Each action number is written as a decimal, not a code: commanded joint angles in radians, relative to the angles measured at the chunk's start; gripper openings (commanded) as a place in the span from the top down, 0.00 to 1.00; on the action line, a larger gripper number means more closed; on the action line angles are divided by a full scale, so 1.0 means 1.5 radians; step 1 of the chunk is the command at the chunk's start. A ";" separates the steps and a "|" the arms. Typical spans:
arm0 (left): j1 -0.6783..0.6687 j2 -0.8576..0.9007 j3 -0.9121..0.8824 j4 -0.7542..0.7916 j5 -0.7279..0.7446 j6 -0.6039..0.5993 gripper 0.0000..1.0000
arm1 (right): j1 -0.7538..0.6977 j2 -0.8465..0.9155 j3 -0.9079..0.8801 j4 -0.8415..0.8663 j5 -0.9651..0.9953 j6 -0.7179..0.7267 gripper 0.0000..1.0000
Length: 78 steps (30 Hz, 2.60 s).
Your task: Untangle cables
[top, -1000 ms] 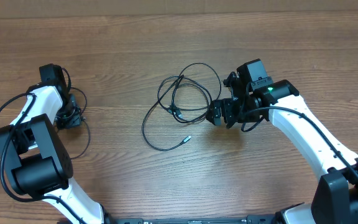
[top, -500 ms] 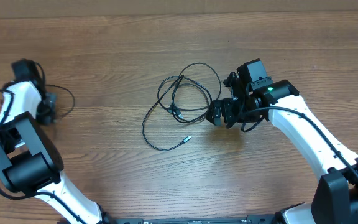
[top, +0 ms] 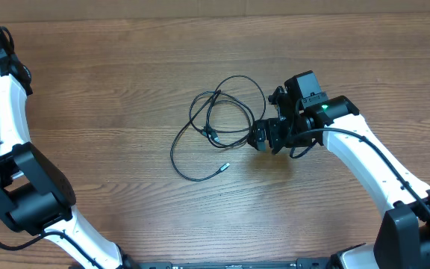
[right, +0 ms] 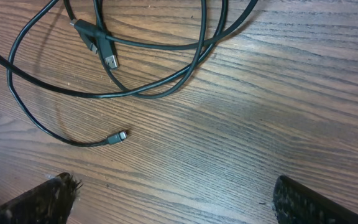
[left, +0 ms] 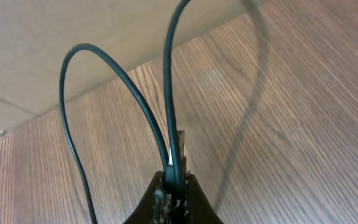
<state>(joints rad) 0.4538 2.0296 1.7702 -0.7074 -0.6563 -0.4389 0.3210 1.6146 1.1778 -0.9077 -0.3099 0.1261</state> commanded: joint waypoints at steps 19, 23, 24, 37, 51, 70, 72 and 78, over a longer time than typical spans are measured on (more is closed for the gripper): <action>0.035 0.083 -0.038 0.087 0.425 0.244 0.95 | -0.002 -0.013 0.013 0.003 0.002 -0.003 0.00; 0.036 0.141 -0.038 0.073 0.405 0.243 0.94 | -0.002 -0.013 0.013 0.003 0.002 -0.003 0.00; 0.037 0.152 -0.038 0.070 0.395 0.243 0.92 | -0.002 -0.013 0.013 0.003 0.002 -0.003 0.00; 0.057 0.165 -0.034 0.066 0.367 0.244 0.25 | -0.002 -0.013 0.013 0.003 0.002 -0.003 0.00; 0.058 -0.010 -0.034 0.044 0.511 0.213 0.25 | -0.002 -0.013 0.013 0.003 0.002 -0.003 0.00; -0.019 -0.046 -0.037 -0.326 0.833 0.266 0.32 | -0.002 -0.013 0.013 0.003 0.002 -0.003 0.00; -0.039 -0.046 -0.039 -0.356 0.833 0.278 0.31 | -0.002 -0.013 0.013 0.003 0.002 -0.003 0.00; -0.119 -0.046 -0.069 -0.388 0.789 0.278 0.32 | -0.002 -0.013 0.013 0.003 0.002 -0.003 0.00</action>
<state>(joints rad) 0.3260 1.9709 1.6993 -1.2831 0.5560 -0.0509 0.3214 1.6146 1.1778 -0.9077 -0.3099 0.1261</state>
